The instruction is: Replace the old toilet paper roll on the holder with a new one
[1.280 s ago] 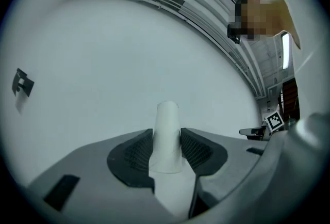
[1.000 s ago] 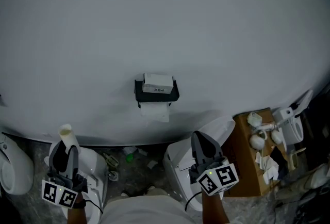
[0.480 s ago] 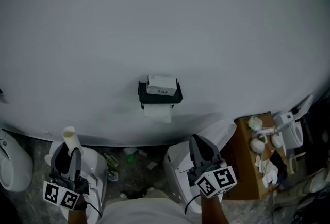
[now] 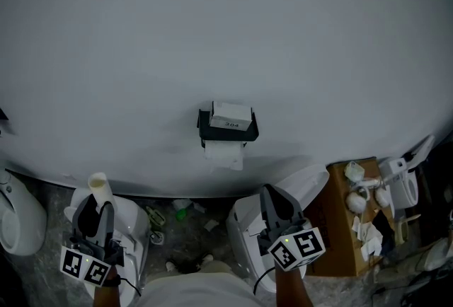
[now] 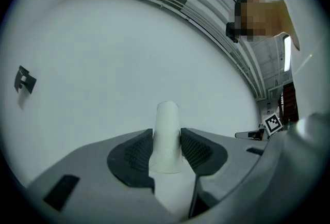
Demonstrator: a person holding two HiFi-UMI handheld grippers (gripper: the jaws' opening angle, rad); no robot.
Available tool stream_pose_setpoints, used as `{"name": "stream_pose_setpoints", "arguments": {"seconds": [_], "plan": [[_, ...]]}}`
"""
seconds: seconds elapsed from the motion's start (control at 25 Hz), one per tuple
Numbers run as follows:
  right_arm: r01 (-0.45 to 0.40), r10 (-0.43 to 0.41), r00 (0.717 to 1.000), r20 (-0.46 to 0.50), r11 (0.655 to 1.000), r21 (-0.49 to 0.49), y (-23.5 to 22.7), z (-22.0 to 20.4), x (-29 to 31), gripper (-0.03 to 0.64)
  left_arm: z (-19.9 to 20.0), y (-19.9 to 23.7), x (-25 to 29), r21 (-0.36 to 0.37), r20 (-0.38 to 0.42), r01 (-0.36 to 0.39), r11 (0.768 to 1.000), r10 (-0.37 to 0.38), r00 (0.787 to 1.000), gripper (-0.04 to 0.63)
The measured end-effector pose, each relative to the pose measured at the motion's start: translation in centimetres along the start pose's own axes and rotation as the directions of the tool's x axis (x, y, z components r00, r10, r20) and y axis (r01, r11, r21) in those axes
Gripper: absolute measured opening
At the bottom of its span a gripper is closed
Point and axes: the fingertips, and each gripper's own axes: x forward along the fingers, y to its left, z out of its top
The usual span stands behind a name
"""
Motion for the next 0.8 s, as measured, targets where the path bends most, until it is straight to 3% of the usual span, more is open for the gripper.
{"name": "stream_pose_setpoints", "arguments": {"seconds": [0.8], "plan": [[0.002, -0.003, 1.000, -0.021, 0.998, -0.069, 0.1, -0.7, 0.3, -0.002, -0.2, -0.4, 1.3, 0.002, 0.006, 0.022, 1.000, -0.022, 1.000, 0.172]]}}
